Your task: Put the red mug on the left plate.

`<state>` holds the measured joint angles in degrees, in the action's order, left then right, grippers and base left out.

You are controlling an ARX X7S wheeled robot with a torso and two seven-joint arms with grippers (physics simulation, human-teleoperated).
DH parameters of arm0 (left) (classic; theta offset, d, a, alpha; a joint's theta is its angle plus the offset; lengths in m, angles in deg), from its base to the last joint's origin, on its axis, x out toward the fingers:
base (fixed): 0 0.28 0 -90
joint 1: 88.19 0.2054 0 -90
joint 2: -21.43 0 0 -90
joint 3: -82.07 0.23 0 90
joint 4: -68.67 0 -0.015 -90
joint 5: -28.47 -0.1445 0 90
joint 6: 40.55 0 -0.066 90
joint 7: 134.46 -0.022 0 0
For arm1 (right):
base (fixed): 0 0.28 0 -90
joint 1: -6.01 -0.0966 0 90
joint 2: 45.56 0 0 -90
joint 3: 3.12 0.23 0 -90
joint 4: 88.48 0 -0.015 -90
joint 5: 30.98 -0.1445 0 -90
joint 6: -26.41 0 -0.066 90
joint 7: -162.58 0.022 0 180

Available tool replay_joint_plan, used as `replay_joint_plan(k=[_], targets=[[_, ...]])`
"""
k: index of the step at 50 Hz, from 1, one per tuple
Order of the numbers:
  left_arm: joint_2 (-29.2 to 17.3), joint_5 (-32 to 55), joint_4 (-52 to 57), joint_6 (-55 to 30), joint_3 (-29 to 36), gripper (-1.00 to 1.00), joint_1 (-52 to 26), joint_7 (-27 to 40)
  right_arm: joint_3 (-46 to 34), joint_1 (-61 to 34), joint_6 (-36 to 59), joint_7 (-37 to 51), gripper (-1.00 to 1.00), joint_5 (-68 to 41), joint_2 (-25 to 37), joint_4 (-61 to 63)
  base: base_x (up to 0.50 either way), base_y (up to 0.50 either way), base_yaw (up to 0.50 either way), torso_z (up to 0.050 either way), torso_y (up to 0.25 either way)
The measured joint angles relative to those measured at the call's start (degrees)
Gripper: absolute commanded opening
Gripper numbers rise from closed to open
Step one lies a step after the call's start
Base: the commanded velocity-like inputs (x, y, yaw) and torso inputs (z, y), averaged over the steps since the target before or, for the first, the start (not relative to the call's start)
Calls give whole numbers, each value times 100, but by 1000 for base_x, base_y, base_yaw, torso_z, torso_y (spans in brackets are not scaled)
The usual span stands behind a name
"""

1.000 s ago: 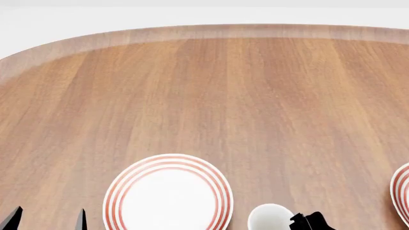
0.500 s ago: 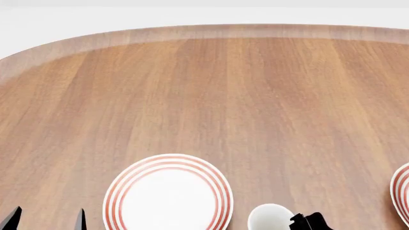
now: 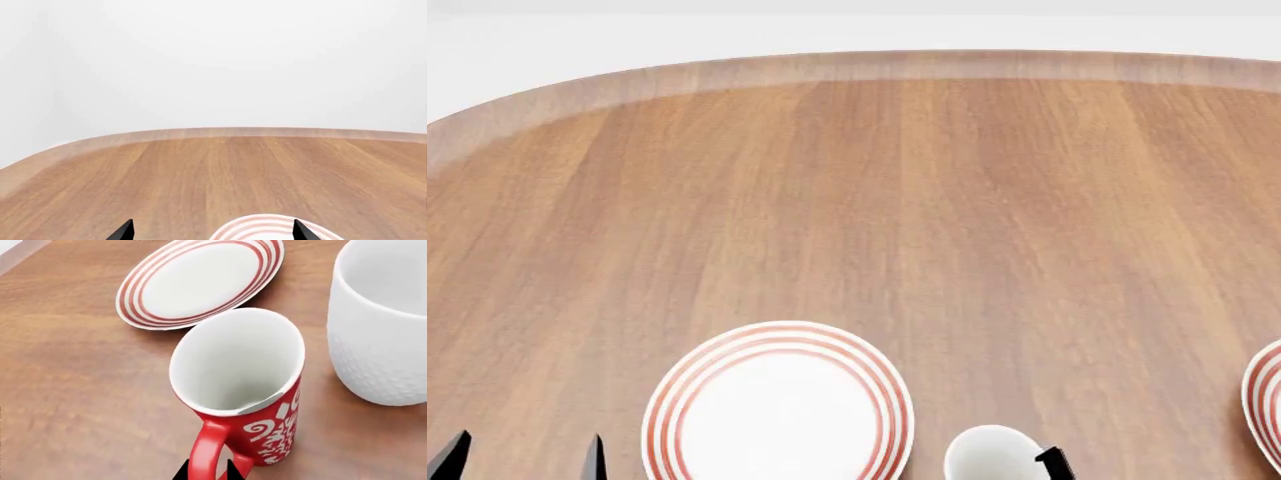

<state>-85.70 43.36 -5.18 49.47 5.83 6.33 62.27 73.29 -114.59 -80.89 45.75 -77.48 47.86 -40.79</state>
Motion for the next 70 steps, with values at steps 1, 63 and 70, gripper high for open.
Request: replay_joint_plan(k=[1, 63, 70], targets=[[-2, 3, 0, 1, 0, 100, -1, 1, -9, 11, 5, 18, -100, -6, 8, 32, 0, 0, 0, 0, 0], [-99, 130, 9, 39, 62, 100, -28, 90, -1772, 636, 424, -1632, -100, 381, 1068, 3371, 0, 0, 0, 0, 0], [-110, 150, 12, 38, 64, 100, -32, 99, -2047, 566, 572, -2127, -100, 315, 1135, 3392, 0, 0, 0, 0, 0]])
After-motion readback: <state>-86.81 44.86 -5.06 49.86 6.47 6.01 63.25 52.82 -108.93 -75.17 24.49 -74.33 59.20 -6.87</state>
